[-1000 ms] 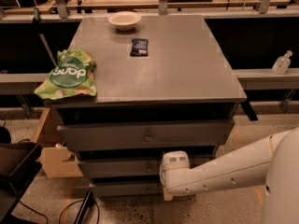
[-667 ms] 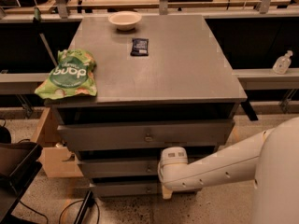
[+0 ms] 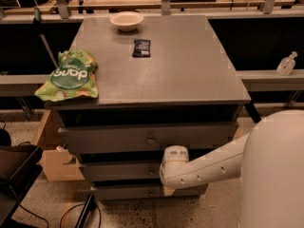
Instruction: Open middle drawer
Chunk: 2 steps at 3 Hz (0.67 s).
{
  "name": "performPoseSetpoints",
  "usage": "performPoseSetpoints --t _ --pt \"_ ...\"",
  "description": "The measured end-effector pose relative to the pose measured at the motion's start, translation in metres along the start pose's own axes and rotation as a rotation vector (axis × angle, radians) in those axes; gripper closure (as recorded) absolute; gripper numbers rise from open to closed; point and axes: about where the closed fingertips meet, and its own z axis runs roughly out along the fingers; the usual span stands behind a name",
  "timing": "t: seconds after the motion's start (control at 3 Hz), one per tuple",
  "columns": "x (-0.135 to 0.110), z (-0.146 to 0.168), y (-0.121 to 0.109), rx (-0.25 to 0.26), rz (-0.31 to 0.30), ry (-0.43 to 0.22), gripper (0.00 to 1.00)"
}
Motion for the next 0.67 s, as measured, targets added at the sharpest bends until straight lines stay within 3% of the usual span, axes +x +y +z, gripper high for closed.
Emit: performPoseSetpoints --t 0.67 --pt "0.0003 -0.0002 0.0009 -0.001 0.0 0.0 0.72"
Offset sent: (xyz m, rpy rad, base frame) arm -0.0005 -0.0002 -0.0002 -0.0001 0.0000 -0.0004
